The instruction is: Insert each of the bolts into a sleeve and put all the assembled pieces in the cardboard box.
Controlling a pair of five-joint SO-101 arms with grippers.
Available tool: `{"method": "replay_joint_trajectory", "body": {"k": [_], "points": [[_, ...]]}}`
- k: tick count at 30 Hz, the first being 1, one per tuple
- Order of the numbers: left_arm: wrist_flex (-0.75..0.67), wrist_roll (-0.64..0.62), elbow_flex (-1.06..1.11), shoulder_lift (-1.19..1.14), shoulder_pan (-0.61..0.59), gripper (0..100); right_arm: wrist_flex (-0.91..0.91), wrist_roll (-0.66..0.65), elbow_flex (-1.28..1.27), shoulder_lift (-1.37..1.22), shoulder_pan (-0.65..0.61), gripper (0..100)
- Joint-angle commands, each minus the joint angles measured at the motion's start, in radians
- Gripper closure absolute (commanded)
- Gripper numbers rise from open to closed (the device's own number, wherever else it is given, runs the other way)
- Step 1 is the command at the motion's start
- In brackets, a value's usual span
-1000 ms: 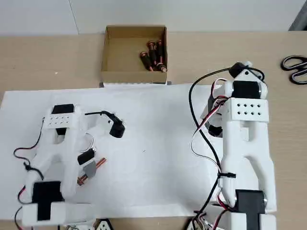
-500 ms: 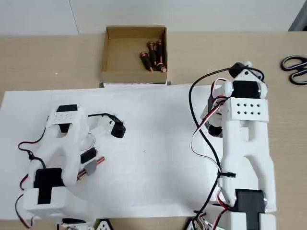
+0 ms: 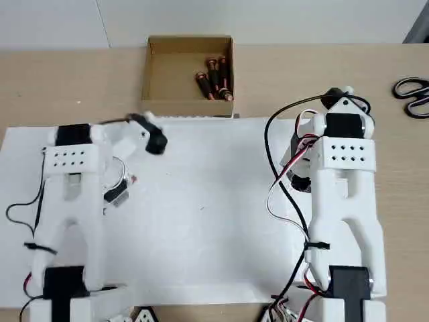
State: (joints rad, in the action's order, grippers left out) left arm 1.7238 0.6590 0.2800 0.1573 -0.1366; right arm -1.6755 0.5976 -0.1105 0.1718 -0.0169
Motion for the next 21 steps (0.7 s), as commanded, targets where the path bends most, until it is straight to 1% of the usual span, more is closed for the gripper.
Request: {"method": "replay_joint_trajectory", "body": {"k": [1, 3, 4, 6, 9, 12, 14, 16, 20, 21], "points": [[0.025, -0.285, -0.044, 0.055, 0.034, 99, 0.01, 0.012, 0.009, 0.044, 0.001, 99.5], [0.026, -0.48, -0.047, 0.046, 0.055, 99, 0.01, 0.012, 0.009, 0.044, 0.001, 99.5], [0.025, -0.537, -0.048, 0.04, 0.068, 99, 0.01, 0.012, 0.009, 0.044, 0.001, 99.5], [0.011, -0.583, -0.048, 0.029, 0.089, 99, 0.01, 0.012, 0.009, 0.044, 0.001, 99.5], [-0.052, -0.632, -0.048, 0.021, 0.101, 99, 0.01, 0.012, 0.009, 0.044, 0.001, 99.5], [-0.161, -0.736, -0.05, 0.025, 0.095, 99, 0.002, 0.012, 0.009, 0.044, 0.001, 99.5], [-0.232, -0.867, -0.05, 0.025, 0.072, 99, 0.001, 0.012, 0.009, 0.044, 0.001, 99.5], [-0.295, -1.03, -0.05, 0.023, 0.054, 99, 0.001, 0.012, 0.009, 0.044, 0.004, 99.5], [-0.345, -1.409, -0.045, 0.014, 0.051, 99, -0.001, 0.012, 0.009, 0.044, 0.005, 99.5], [-0.358, -1.482, -0.045, 0.014, 0.052, 99, -0.001, 0.012, 0.009, 0.044, 0.005, 99.5]]}}
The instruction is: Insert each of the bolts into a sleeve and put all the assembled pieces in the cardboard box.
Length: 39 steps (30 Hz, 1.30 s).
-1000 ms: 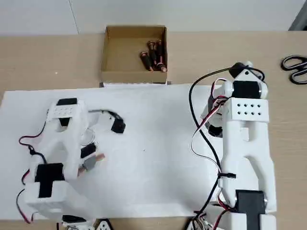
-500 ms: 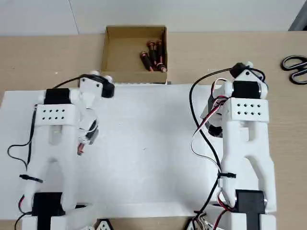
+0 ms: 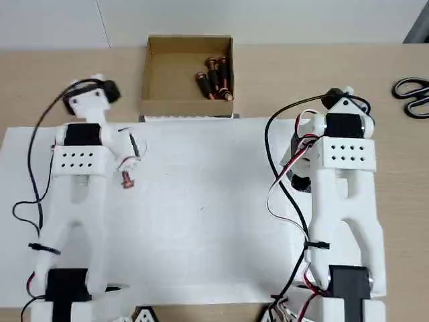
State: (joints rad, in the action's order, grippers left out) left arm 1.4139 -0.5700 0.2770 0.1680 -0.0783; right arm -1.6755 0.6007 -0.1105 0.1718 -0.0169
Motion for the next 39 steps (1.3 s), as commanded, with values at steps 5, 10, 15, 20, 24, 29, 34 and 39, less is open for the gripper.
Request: {"method": "replay_joint_trajectory", "body": {"k": [5, 10, 15, 20, 24, 29, 34, 39], "points": [[-0.132, -0.528, -0.027, 0.003, 0.038, 99, -0.001, 0.009, 0.009, 0.044, 0.005, 99.5], [-0.221, -0.652, -0.005, 0.003, 0.041, 99, -0.001, 0.009, 0.009, 0.044, 0.007, 99.5], [-0.301, -0.884, 0.002, 0.003, 0.041, 99, -0.005, 0.009, 0.009, 0.044, 0.007, 99.5], [-0.471, -0.911, 0.12, 0.003, 0.06, 99, -0.016, 0.009, 0.009, 0.044, 0.007, 99.5], [-0.566, -0.907, 0.196, 0.005, 0.048, 97, -0.016, 0.009, 0.009, 0.044, 0.007, 99.5], [-0.578, -0.827, 0.205, 0.006, 0.054, 77, -0.027, 0.009, 0.009, 0.044, 0.007, 99.5], [-0.575, -0.786, 0.206, 0.012, 0.054, 65, -0.028, 0.009, 0.009, 0.044, 0.007, 99.5], [-0.526, -0.697, 0.197, 0.014, 0.052, 65, -0.028, 0.009, 0.009, 0.044, 0.007, 99.5]]}}
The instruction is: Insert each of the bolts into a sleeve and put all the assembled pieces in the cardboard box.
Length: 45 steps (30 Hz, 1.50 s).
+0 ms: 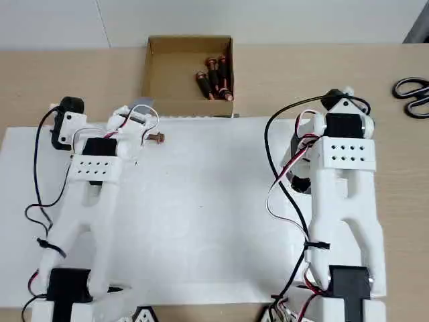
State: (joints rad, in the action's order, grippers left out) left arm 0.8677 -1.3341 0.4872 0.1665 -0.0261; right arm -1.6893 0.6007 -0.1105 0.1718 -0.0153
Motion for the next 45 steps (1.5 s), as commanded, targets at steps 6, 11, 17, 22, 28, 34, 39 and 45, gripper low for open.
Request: {"method": "replay_joint_trajectory", "body": {"k": [6, 11, 17, 22, 28, 34, 39, 45], "points": [[0.311, 0.482, -0.088, 0.017, -0.02, 65, -0.015, 0.008, 0.009, 0.044, 0.007, 99.5], [0.672, 0.931, -0.231, 0.006, -0.118, 65, -0.015, 0.008, 0.009, 0.044, 0.007, 99.5], [0.809, 1.284, -0.314, 0.005, -0.245, 72, -0.005, 0.008, 0.009, 0.044, 0.005, 99.5], [0.804, 1.421, -0.314, 0.003, -0.264, 94, -0.005, 0.008, 0.009, 0.044, 0.004, 99.5], [0.74, 1.447, -0.315, 0.005, -0.265, 99, -0.007, 0.008, 0.009, 0.044, 0.001, 99.5], [0.694, 1.886, -0.326, 0.015, -0.238, 99, -0.015, 0.008, 0.009, 0.045, 0.001, 99.5], [0.595, 2.156, -0.332, 0.006, -0.218, 99, -0.015, 0.008, 0.009, 0.045, 0.002, 99.5], [0.4, 2.441, -0.326, 0.005, -0.213, 99, -0.015, 0.005, 0.009, 0.045, 0.005, 99.5]]}}
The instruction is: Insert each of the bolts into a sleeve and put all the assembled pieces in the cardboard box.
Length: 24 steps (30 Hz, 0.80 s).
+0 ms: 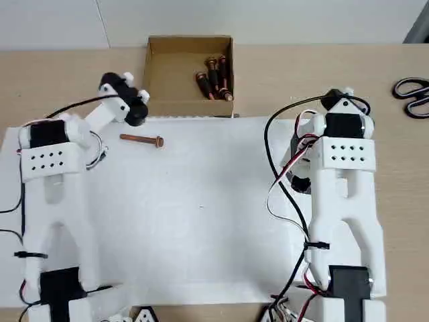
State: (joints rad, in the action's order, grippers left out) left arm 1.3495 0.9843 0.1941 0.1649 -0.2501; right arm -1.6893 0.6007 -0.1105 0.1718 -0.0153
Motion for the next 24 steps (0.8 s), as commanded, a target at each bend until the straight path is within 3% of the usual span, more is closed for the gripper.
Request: {"method": "replay_joint_trajectory", "body": {"k": [1, 7, 11, 16, 24], "points": [[-0.103, 0.15, -0.033, 0.006, 0.012, 99, -0.015, 0.006, 0.009, 0.045, 0.005, 99.5], [-0.207, 0.175, -0.031, -0.003, 0.051, 99, -0.007, 0.008, 0.009, 0.045, 0.001, 99.5], [-0.209, 0.239, -0.042, -0.095, 0.08, 99, -0.005, 0.005, 0.009, 0.044, 0.002, 99.5], [-0.193, 0.235, -0.148, -0.227, 0.092, 99, -0.01, 0.002, 0.008, 0.044, 0.005, 99.5], [0.187, 0.235, -0.596, -0.508, 0.127, 99, -0.005, 0.0, 0.008, 0.044, 0.005, 99.5]]}}
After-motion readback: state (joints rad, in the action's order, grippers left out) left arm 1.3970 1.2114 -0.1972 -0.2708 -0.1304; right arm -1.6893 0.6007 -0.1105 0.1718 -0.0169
